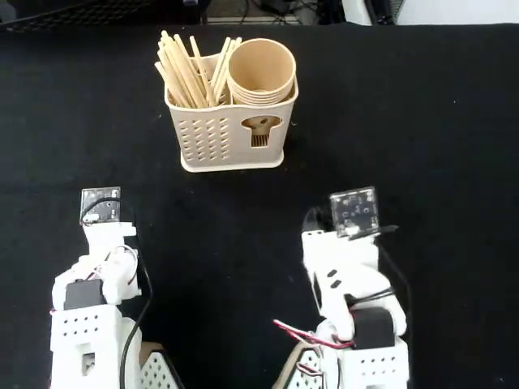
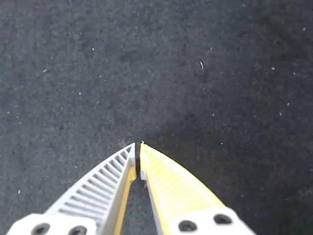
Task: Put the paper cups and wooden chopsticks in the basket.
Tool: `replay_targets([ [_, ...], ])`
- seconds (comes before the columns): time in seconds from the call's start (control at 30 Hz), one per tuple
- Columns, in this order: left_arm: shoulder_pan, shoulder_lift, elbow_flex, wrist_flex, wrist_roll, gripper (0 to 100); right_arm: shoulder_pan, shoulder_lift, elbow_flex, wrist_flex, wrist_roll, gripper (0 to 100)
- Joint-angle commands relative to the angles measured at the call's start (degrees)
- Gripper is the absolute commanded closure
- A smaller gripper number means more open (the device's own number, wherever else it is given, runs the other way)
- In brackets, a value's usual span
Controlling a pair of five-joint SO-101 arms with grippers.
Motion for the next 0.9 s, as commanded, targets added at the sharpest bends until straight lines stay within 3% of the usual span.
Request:
replay_targets([
  [0.0, 1.01, -0.70, -0.31, -0.88, 0.26, 97, 0.62, -3.91, 5.76, -2.90, -6.51, 98.4],
  [0.37, 1.10, -0.70, 0.04, -1.23, 0.35, 97, 0.26, -4.09, 6.20, 2.20, -6.77, 98.4],
  [0.63, 6.64, -0.70, -0.04, 3.60, 2.73, 97, -10.37, -4.44, 6.20, 16.53, -6.86, 98.5],
  [0.87, 6.02, -0.70, 2.07, 4.66, 2.64, 97, -10.99, -4.09, 6.20, 16.09, -6.86, 98.5],
])
